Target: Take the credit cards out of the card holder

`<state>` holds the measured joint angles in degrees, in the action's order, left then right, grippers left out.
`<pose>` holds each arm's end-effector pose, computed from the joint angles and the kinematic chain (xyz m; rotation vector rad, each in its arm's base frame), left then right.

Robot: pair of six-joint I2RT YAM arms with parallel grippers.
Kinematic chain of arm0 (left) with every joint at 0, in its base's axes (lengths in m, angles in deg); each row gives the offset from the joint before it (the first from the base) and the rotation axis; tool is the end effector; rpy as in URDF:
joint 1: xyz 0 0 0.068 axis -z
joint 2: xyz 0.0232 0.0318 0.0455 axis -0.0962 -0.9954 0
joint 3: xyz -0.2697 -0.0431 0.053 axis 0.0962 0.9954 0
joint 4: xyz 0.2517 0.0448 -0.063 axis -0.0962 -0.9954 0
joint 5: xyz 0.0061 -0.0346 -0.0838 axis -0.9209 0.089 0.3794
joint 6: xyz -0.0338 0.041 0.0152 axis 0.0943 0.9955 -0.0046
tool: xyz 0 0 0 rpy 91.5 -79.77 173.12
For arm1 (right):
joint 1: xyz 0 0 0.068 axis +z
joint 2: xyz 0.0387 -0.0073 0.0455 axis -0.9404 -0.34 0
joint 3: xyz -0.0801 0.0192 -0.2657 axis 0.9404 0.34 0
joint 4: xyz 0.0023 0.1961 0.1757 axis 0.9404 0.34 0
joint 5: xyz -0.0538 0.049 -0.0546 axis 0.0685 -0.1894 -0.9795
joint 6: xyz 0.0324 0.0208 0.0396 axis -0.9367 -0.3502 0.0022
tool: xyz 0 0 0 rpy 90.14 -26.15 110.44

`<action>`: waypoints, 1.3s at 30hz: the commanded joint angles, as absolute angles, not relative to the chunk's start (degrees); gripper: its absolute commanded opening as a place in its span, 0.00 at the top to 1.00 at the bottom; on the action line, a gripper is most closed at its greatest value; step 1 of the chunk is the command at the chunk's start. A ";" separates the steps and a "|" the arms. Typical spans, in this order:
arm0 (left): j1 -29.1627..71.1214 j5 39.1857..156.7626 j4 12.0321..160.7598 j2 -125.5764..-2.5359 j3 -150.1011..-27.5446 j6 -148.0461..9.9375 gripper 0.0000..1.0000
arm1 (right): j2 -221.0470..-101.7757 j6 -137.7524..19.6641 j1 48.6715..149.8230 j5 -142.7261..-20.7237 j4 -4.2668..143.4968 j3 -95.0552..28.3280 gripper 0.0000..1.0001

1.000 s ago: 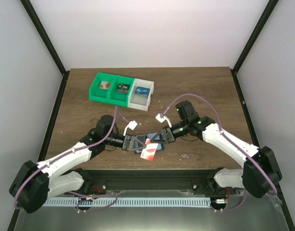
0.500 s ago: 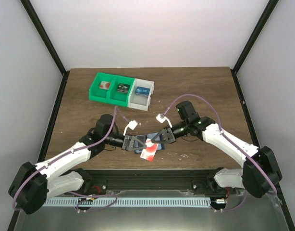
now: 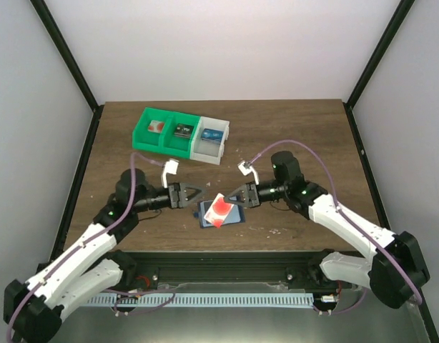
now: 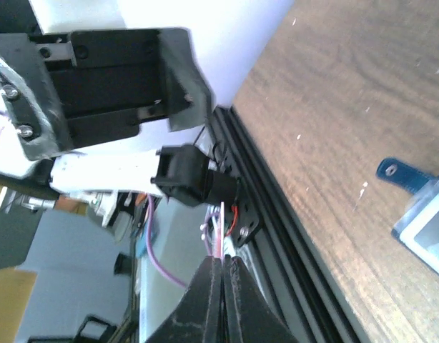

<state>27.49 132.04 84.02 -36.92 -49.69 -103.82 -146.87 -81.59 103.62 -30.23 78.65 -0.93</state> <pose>0.1478 -0.1262 0.2804 0.3561 2.0755 -1.5828 0.1836 0.1602 0.2673 -0.7650 2.1967 1.7057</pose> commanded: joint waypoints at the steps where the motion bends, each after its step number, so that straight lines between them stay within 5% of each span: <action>1: 26.59 120.52 87.00 -31.01 -48.86 -114.34 0.32 | -143.82 -103.94 103.54 -39.58 56.35 3.32 0.99; 7: 26.60 119.26 98.11 -29.07 -44.29 -123.51 0.31 | -144.04 -121.36 103.80 -49.95 40.24 7.23 1.00; 19: 26.81 118.99 107.40 -32.76 -41.32 -130.15 0.31 | -145.40 -130.75 108.92 -67.57 30.20 7.09 1.00; 24: 26.89 118.88 110.22 -34.43 -40.91 -132.00 0.49 | -146.19 -131.75 109.81 -71.23 29.37 6.30 1.00; 30: 26.92 118.59 113.94 -36.28 -40.84 -133.45 0.58 | -147.74 -131.41 110.62 -71.68 29.96 4.35 0.99; 37: 27.00 118.98 113.63 -38.36 -42.95 -131.45 0.96 | -147.98 -131.57 111.52 -71.93 30.13 4.98 0.99; 39: 27.00 118.73 113.50 -38.33 -42.96 -130.77 1.00 | -147.71 -131.50 111.52 -71.82 30.42 5.33 1.00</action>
